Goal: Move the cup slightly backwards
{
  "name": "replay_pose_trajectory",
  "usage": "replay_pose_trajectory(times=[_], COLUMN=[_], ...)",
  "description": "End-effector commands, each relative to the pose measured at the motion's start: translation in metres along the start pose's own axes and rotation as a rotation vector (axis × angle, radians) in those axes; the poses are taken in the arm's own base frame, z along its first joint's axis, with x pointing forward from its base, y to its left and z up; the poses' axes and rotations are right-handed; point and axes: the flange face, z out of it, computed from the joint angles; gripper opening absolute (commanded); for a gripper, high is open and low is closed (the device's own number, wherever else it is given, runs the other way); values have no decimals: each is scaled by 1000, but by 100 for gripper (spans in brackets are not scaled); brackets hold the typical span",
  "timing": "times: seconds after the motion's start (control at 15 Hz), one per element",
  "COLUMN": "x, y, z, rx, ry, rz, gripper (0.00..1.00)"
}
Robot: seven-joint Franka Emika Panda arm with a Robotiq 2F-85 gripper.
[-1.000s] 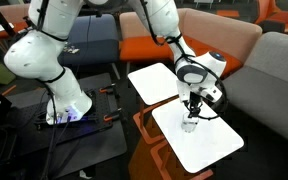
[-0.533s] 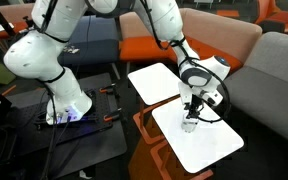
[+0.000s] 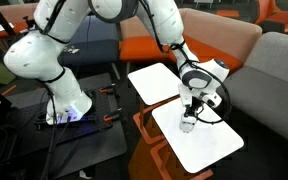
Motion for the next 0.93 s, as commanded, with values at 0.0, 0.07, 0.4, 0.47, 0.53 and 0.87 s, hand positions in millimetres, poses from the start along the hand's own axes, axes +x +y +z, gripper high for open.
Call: replay_pose_trajectory(times=[0.0,0.07,0.4,0.47,0.53,0.87], x=[3,3,-1,-2,-1,6], y=[4,4,-14,-22,-30,-84], z=[-6,-7,-27,-35,-42,-71], rx=[-24,-24,-27,-15,-12,-38], ry=[-12,-7,46,55,65,82], rz=[-27,-29,-71,-92,-110,-221], gripper=[1,1,1,1,1,1])
